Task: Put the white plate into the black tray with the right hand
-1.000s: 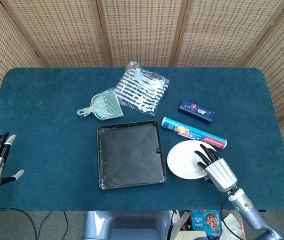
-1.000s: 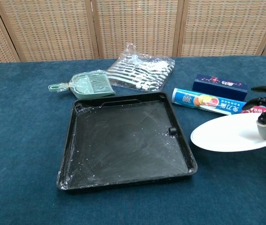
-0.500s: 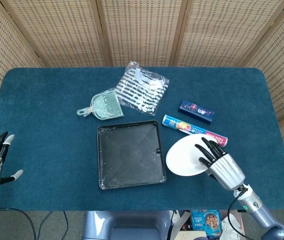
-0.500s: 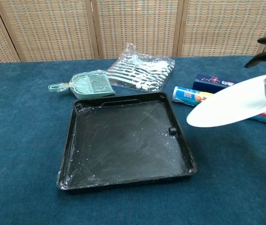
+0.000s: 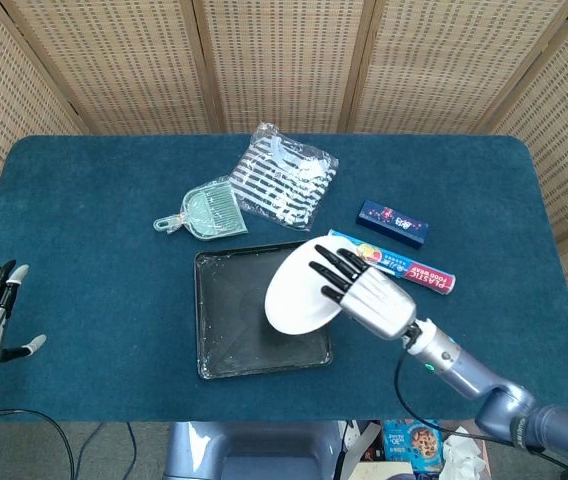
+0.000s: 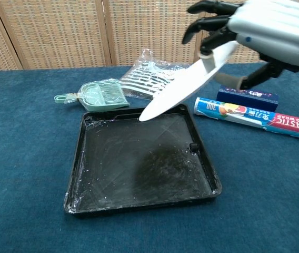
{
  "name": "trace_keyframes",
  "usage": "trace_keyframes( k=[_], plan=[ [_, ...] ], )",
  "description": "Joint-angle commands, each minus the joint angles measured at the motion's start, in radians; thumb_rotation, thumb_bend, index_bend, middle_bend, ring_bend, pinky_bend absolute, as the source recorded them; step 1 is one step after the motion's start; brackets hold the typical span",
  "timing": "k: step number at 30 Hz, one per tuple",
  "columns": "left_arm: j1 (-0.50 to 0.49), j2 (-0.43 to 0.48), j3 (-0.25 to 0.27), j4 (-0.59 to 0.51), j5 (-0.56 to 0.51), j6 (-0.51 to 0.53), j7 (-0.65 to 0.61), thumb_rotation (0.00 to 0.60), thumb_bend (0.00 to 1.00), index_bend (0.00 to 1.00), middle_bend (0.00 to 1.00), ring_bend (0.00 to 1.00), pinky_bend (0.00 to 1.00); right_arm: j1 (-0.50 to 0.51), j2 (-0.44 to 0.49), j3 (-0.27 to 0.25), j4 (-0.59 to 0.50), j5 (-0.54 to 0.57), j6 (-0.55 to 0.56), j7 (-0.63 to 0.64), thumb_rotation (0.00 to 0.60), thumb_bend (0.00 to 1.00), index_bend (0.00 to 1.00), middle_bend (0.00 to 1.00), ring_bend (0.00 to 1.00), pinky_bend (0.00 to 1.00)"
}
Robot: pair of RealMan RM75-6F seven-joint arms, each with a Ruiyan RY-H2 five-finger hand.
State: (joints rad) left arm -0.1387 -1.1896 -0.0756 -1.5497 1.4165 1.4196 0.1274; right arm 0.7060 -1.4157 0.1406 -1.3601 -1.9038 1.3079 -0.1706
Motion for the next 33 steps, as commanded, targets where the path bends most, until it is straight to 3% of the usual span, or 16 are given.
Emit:
trace_keyframes(
  k=[1,9,15,20,21,23,24,25,28,33],
  plan=[
    [-0.008,-0.007,-0.01,0.01,-0.024,-0.016,0.007,0.6,0.0,0.0,0.0,0.0,0.0,0.102,-0.077,0.043,0.042,0.025,-0.102,0.016,0.6,0.52,0.63,0.22,0.03,0.29],
    [-0.022,-0.019,-0.031,0.031,-0.084,-0.053,0.021,0.6,0.0,0.0,0.0,0.0,0.0,0.263,-0.205,0.022,0.218,-0.04,-0.186,0.127,0.6,0.52,0.63,0.23,0.03,0.3],
    [-0.031,-0.023,-0.043,0.041,-0.122,-0.077,0.027,0.6,0.0,0.0,0.0,0.0,0.0,0.327,-0.302,-0.018,0.402,-0.073,-0.146,0.235,0.6,0.52,0.63,0.23,0.03,0.3],
    [-0.037,-0.027,-0.046,0.052,-0.14,-0.092,0.029,0.6,0.0,0.0,0.0,0.0,0.0,0.339,-0.348,-0.057,0.478,-0.07,-0.119,0.292,0.6,0.5,0.62,0.23,0.03,0.3],
    [-0.038,-0.028,-0.045,0.053,-0.143,-0.096,0.031,0.6,0.0,0.0,0.0,0.0,0.0,0.343,-0.353,-0.068,0.491,-0.077,-0.116,0.292,0.6,0.42,0.57,0.22,0.02,0.3],
    [-0.04,-0.029,-0.046,0.054,-0.146,-0.098,0.032,0.6,0.0,0.0,0.0,0.0,0.0,0.349,-0.361,-0.081,0.514,-0.08,-0.117,0.273,0.6,0.17,0.33,0.13,0.01,0.27],
    [-0.04,-0.03,-0.046,0.054,-0.148,-0.097,0.033,0.6,0.0,0.0,0.0,0.0,0.0,0.35,-0.362,-0.087,0.519,-0.074,-0.134,0.259,0.6,0.06,0.16,0.06,0.0,0.22],
    [-0.041,-0.031,-0.047,0.056,-0.149,-0.097,0.035,0.6,0.0,0.0,0.0,0.0,0.0,0.351,-0.358,-0.09,0.512,-0.063,-0.158,0.246,0.6,0.01,0.05,0.01,0.0,0.16],
    [-0.043,-0.033,-0.047,0.058,-0.154,-0.1,0.039,0.6,0.0,0.0,0.0,0.0,0.0,0.352,-0.333,-0.09,0.464,-0.031,-0.208,0.2,0.6,0.0,0.0,0.0,0.0,0.05],
    [-0.045,-0.036,-0.046,0.061,-0.158,-0.103,0.042,0.6,0.0,0.0,0.0,0.0,0.0,0.332,-0.261,-0.081,0.363,0.004,-0.216,0.09,0.6,0.0,0.0,0.0,0.0,0.0]
  ],
)
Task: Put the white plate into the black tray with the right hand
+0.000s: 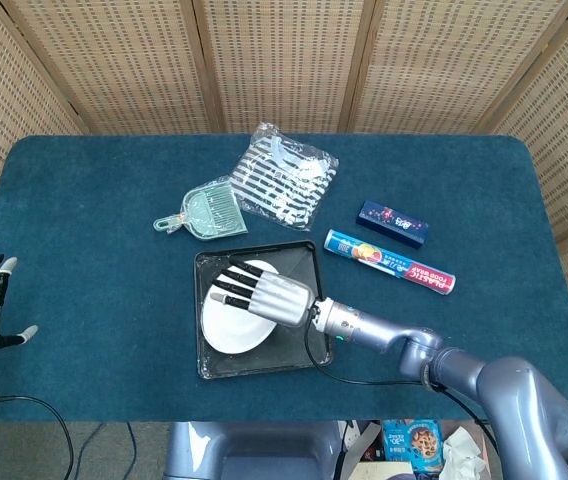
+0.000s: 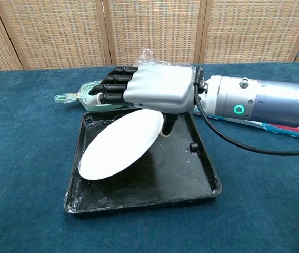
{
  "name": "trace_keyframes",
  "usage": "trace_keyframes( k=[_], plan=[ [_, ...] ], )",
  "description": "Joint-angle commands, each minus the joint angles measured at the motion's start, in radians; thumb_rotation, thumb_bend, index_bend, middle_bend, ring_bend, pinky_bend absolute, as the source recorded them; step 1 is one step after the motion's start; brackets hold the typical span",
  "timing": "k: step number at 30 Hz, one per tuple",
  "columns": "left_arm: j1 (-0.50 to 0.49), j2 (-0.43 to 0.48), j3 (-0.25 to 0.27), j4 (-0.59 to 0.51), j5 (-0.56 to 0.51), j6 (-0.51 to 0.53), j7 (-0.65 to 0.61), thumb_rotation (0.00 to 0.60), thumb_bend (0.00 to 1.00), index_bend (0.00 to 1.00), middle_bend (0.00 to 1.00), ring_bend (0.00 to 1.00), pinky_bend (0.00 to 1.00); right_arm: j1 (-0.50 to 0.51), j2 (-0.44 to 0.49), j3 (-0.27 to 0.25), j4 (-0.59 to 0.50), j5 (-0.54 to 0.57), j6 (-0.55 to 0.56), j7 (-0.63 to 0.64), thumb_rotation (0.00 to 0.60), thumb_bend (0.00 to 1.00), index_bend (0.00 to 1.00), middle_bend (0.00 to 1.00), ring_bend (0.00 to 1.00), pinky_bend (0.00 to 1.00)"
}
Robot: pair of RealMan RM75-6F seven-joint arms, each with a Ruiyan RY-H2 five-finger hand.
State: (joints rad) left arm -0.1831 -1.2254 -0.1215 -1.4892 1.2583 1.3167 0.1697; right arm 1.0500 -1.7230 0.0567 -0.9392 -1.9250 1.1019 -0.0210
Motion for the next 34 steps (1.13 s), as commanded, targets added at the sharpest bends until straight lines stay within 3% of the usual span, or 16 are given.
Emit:
trace_keyframes(
  k=[1,11,18,26,34],
  plan=[
    [-0.001,0.0,0.001,0.0,0.001,0.0,0.0,0.6,0.0,0.0,0.0,0.0,0.0,-0.022,0.071,0.003,-0.082,0.03,-0.002,-0.088,0.6,0.0,0.0,0.0,0.0,0.0],
    [0.009,0.016,0.018,-0.032,0.041,0.027,-0.01,0.6,0.0,0.0,0.0,0.0,0.0,-0.221,0.346,-0.036,-0.327,0.132,0.09,-0.293,0.6,0.0,0.0,0.0,0.0,0.0],
    [0.023,0.031,0.038,-0.061,0.094,0.068,-0.018,0.6,0.0,0.0,0.0,0.0,0.0,-0.427,0.503,-0.093,-0.398,0.248,0.198,-0.329,0.6,0.0,0.0,0.0,0.0,0.0],
    [0.052,0.048,0.058,-0.098,0.166,0.143,-0.028,0.6,0.0,0.0,0.0,0.0,0.0,-0.656,0.51,-0.096,-0.435,0.386,0.383,-0.198,0.6,0.0,0.0,0.0,0.0,0.0],
    [0.064,0.059,0.068,-0.118,0.194,0.166,-0.035,0.6,0.0,0.0,0.0,0.0,0.0,-0.795,0.475,-0.082,-0.496,0.464,0.487,-0.206,0.6,0.0,0.0,0.0,0.0,0.0]
  ],
)
